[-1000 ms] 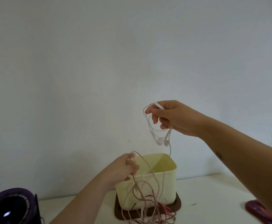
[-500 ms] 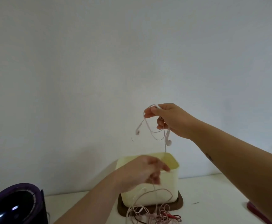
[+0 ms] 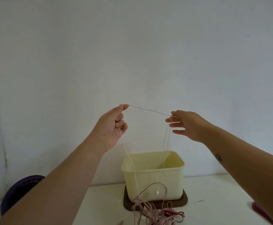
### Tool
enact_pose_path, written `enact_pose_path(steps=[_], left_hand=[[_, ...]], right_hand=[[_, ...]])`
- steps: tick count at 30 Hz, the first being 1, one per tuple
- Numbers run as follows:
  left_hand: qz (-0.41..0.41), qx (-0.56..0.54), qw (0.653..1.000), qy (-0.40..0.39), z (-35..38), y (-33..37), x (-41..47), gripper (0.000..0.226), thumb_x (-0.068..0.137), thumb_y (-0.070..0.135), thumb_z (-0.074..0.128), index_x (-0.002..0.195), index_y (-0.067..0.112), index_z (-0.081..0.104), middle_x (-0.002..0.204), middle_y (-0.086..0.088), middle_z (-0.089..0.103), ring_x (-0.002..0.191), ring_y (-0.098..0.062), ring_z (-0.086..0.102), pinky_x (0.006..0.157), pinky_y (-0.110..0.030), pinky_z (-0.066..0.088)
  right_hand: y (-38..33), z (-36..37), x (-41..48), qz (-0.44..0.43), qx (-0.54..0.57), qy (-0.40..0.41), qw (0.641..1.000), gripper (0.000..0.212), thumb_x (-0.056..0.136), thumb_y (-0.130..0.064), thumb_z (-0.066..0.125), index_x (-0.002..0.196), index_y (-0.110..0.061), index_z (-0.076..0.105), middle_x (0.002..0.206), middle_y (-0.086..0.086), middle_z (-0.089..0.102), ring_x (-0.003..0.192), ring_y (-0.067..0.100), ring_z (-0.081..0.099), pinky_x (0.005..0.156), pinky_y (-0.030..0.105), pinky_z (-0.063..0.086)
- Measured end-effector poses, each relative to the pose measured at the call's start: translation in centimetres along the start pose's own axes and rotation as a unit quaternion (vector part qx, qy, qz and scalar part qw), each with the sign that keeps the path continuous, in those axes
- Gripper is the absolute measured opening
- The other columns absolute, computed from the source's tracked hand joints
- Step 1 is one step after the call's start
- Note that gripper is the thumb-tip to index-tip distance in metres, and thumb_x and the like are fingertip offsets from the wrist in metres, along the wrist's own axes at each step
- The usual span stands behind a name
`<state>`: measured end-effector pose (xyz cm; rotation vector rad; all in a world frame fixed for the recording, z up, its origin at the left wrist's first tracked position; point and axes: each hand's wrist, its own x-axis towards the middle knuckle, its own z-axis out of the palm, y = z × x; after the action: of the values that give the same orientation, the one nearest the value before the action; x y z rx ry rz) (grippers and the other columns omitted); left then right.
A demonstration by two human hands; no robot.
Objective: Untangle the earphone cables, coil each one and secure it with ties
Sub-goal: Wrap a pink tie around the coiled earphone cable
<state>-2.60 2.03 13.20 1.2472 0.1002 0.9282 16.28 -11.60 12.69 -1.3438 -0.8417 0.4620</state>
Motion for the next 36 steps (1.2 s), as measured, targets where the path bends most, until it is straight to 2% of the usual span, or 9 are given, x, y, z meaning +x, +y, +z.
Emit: enact_pose_path(steps=[4, 7, 10, 14, 18, 26, 30, 33, 36], left_hand=[[0.008, -0.056, 0.998, 0.004, -0.8, 0.5, 0.1, 0.017, 0.095, 0.023, 0.051, 0.106, 0.022, 0.065, 0.06, 0.01, 0.039, 0.045, -0.003, 0.035, 0.067, -0.019, 0.042], [0.033, 0.009, 0.999, -0.012, -0.5, 0.5, -0.2, 0.029, 0.099, 0.019, 0.045, 0.123, 0.032, 0.054, 0.064, 0.009, 0.042, 0.047, -0.004, 0.033, 0.062, -0.02, 0.04], [0.058, 0.077, 0.995, -0.024, 0.5, 0.8, -0.5, 0.035, 0.1, 0.017, 0.04, 0.128, 0.036, 0.05, 0.063, 0.007, 0.035, 0.048, -0.006, 0.025, 0.054, -0.019, 0.031], [0.071, 0.088, 0.993, -0.041, 1.9, 1.3, -0.6, 0.028, 0.101, 0.026, 0.041, 0.126, 0.033, 0.052, 0.059, 0.007, 0.029, 0.048, -0.007, 0.02, 0.05, -0.019, 0.021], [0.089, 0.095, 0.991, -0.03, 2.2, 1.9, -0.9, 0.028, 0.101, 0.024, 0.04, 0.125, 0.032, 0.053, 0.056, 0.008, 0.03, 0.048, -0.007, 0.02, 0.049, -0.021, 0.017], [0.139, 0.104, 0.983, 0.066, -1.8, 3.8, -0.7, 0.03, 0.1, 0.011, 0.039, 0.123, 0.021, 0.055, 0.05, 0.01, 0.03, 0.042, -0.005, 0.021, 0.042, -0.019, 0.016], [0.13, 0.147, 0.976, 0.092, -3.9, 2.6, -0.7, 0.029, 0.099, 0.011, 0.042, 0.123, 0.019, 0.056, 0.053, 0.009, 0.03, 0.041, -0.005, 0.022, 0.04, -0.017, 0.018], [0.124, 0.176, 0.971, 0.102, -4.4, 1.4, -0.6, 0.028, 0.099, 0.012, 0.042, 0.121, 0.022, 0.057, 0.051, 0.01, 0.032, 0.041, -0.005, 0.024, 0.039, -0.017, 0.021], [0.119, 0.19, 0.968, 0.111, -4.4, 0.8, -0.5, 0.028, 0.1, 0.013, 0.042, 0.118, 0.024, 0.059, 0.051, 0.01, 0.033, 0.041, -0.005, 0.024, 0.039, -0.016, 0.022]], right_hand=[[0.0, 0.2, -0.2, -0.008, 0.149, -0.017, 0.989, 0.022, 0.097, -0.021, 0.044, 0.079, -0.015, 0.055, 0.091, 0.005, 0.07, 0.091, 0.02, 0.062, 0.093, 0.039, 0.044], [-0.1, 1.3, -1.1, -0.022, 0.162, -0.04, 0.986, 0.029, 0.1, -0.023, 0.042, 0.084, -0.007, 0.061, 0.072, 0.004, 0.058, 0.051, 0.013, 0.053, 0.072, 0.032, 0.054], [0.4, 3.0, -2.4, -0.009, 0.031, -0.117, 0.993, 0.026, 0.096, -0.03, 0.05, 0.1, -0.009, 0.065, 0.08, 0.001, 0.065, 0.038, 0.006, 0.033, 0.053, 0.021, 0.047], [3.1, 5.7, -3.6, -0.02, -0.2, -0.292, 0.935, 0.044, 0.088, -0.031, 0.063, 0.129, -0.021, 0.052, 0.121, -0.004, 0.063, 0.06, 0.0, 0.048, 0.069, 0.018, 0.05], [5.6, 7.7, -3.9, -0.016, -0.26, -0.36, 0.896, 0.021, 0.088, -0.021, 0.065, 0.108, -0.019, 0.065, 0.079, -0.01, 0.063, 0.068, 0.0, 0.056, 0.067, 0.02, 0.046], [6.5, 3.6, -1.2, 0.009, -0.456, -0.193, 0.869, 0.017, 0.094, -0.02, 0.053, 0.09, -0.016, 0.069, 0.066, -0.004, 0.058, 0.053, 0.007, 0.049, 0.05, 0.016, 0.042], [4.9, 0.7, 0.3, 0.066, -0.335, -0.059, 0.938, 0.035, 0.099, -0.025, 0.045, 0.079, -0.006, 0.066, 0.055, 0.003, 0.037, 0.043, 0.015, 0.038, 0.048, 0.022, 0.036], [3.4, 0.2, 0.5, 0.051, -0.256, -0.009, 0.965, 0.045, 0.1, -0.035, 0.039, 0.089, -0.002, 0.065, 0.06, 0.006, 0.05, 0.055, 0.02, 0.058, 0.062, 0.028, 0.048], [1.9, 0.4, 0.7, -0.032, -0.143, 0.02, 0.989, 0.04, 0.1, -0.032, 0.04, 0.087, -0.003, 0.065, 0.073, 0.008, 0.058, 0.077, 0.021, 0.059, 0.079, 0.036, 0.052]])
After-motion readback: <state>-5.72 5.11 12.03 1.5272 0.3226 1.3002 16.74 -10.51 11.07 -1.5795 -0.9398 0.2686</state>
